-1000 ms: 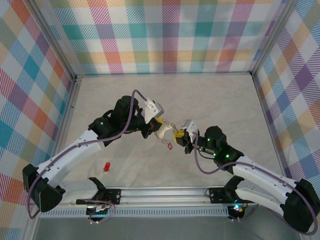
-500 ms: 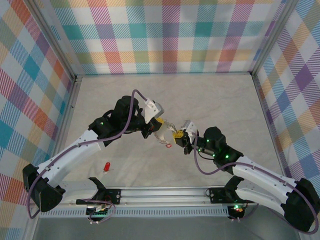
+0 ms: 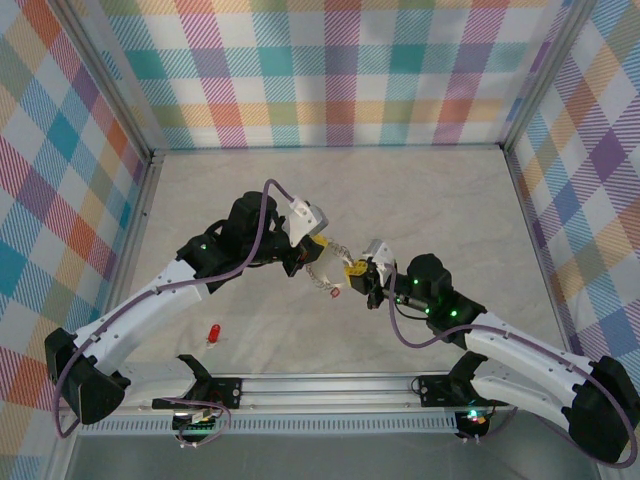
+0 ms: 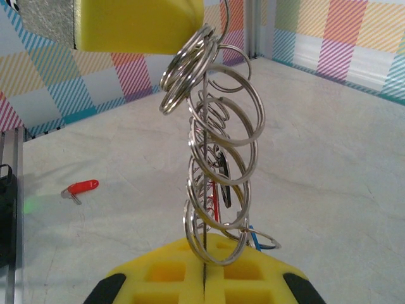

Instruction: Put the keys on the keyring

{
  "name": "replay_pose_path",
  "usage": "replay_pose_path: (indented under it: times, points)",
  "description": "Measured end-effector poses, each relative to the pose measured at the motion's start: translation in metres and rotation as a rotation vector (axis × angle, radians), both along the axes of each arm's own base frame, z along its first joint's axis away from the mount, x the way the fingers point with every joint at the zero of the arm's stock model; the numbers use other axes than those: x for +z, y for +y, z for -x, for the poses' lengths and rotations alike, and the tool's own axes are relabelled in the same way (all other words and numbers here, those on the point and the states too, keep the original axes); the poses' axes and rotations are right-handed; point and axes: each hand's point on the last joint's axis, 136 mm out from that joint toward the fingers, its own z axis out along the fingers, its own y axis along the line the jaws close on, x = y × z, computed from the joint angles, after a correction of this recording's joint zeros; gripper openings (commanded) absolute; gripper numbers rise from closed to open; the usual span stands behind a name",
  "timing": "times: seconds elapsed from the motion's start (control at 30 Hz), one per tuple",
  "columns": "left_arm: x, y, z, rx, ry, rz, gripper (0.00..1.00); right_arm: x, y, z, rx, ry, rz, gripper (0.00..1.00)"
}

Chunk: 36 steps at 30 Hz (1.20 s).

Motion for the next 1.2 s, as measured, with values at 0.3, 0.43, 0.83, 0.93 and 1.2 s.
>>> replay_pose_path:
  times: [0.3,0.43,0.83,0.93,1.2]
  points:
    - [-0.005,0.001,-0.003,0.019,0.013,-0.045,0.0,-0.004,0.002,0.0,0.009,0.012,0.009,0.0]
    - [-0.005,0.001,-0.004,0.027,-0.001,-0.07,0.0,-0.003,0.003,0.0,0.009,0.013,0.01,0.0]
    - [-0.013,0.0,-0.009,0.066,-0.014,-0.149,0.0,-0.009,0.005,-0.004,-0.002,0.031,0.047,0.0]
    - [-0.013,0.0,-0.009,0.073,-0.019,-0.162,0.0,-0.009,0.006,-0.003,-0.005,0.027,0.05,0.0]
    - [-0.018,0.003,-0.008,0.099,0.014,-0.178,0.0,-0.014,0.009,0.001,-0.02,-0.008,0.095,0.0]
